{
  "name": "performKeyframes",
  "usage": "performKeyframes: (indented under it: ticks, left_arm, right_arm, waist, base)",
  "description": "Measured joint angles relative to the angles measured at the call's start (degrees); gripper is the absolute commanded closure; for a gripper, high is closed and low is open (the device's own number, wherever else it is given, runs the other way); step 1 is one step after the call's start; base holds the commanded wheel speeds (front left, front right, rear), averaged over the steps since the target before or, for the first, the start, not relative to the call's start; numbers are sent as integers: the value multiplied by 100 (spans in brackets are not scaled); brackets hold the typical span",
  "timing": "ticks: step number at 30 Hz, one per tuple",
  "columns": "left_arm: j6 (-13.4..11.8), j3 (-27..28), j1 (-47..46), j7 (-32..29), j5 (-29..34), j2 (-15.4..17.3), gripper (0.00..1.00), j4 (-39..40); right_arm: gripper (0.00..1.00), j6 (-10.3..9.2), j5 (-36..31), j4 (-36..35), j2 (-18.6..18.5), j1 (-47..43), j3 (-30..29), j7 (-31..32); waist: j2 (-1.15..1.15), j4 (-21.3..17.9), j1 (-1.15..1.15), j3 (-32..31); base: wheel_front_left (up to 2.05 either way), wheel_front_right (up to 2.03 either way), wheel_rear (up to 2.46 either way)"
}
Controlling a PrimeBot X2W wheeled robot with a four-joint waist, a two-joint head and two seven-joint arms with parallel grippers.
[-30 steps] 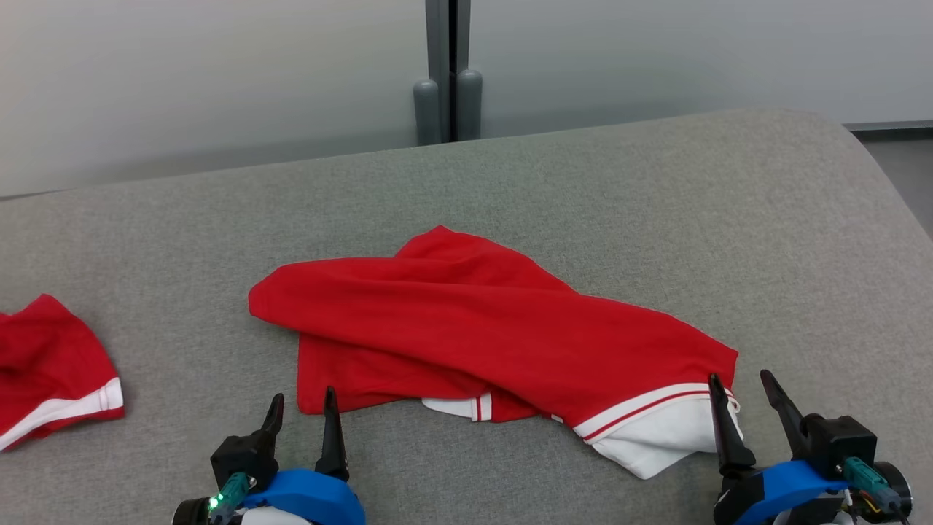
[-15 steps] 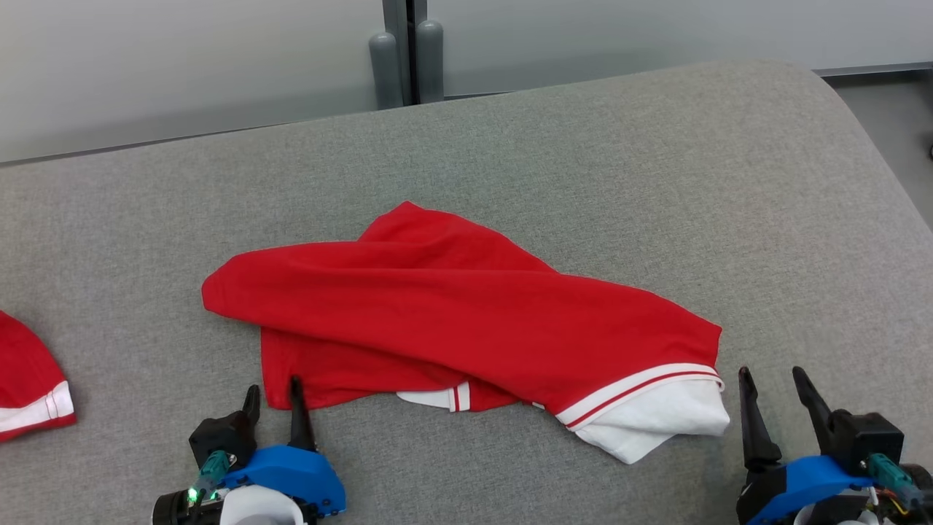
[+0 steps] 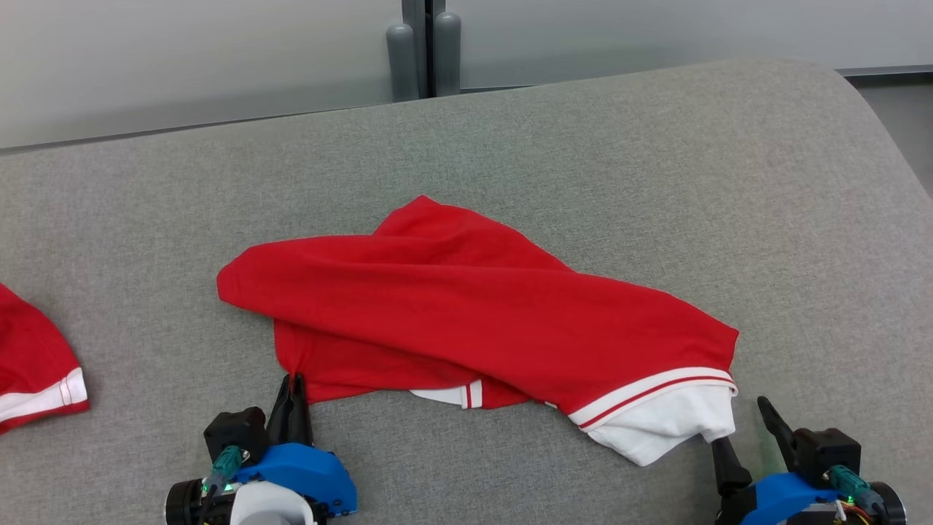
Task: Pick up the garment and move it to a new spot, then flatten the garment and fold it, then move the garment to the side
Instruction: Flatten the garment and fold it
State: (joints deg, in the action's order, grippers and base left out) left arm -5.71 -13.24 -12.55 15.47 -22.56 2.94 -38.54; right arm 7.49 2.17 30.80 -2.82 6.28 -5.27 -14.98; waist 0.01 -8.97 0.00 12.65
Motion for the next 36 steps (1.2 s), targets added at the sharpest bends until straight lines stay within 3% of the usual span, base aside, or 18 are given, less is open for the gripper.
performKeyframes:
  ticks: [9, 10, 11, 12, 18, 26, 36]
  left_arm:
    - [20, 21, 12, -8, 148, -10, 100, 56]
    - [21, 23, 19, -8, 148, -10, 100, 57]
    - [27, 27, 29, -8, 159, -12, 100, 62]
    - [30, 30, 41, -9, 189, -11, 100, 70]
    - [71, 77, 107, -32, 244, -7, 100, 287]
    - [123, 475, 254, -34, 485, -9, 100, 1408]
    - [645, 1180, -362, -33, 1277, 136, 100, 2529]
  right_arm:
    - [0, 0, 9, 142, 2, 87, 215, -1]
    - [51, 0, 9, 194, 1, 88, 253, -2]
    - [84, 0, 10, 238, 1, 102, 278, -7]
    - [100, 0, 18, 281, 2, 134, 298, -8]
    - [100, 0, 185, 211, -12, 160, 305, -1]
    - [100, 0, 617, -835, -46, 58, -46, -1]
    - [100, 0, 1256, -1862, -146, 901, -101, 1]
  waist:
    - [0, 83, 0, -5]
    - [0, 89, 0, -12]
    - [0, 91, 0, -19]
    - [0, 93, 0, -25]
    - [1, 120, 0, -149]
    - [0, 211, 0, -686]
    - [-1, 300, -1, -1331]
  base:
    - [0, 0, 0]
    - [0, 0, 0]
    - [0, 0, 0]
    - [0, 0, 0]
    - [0, 0, 0]
    - [0, 0, 0]
    - [0, 0, 0]
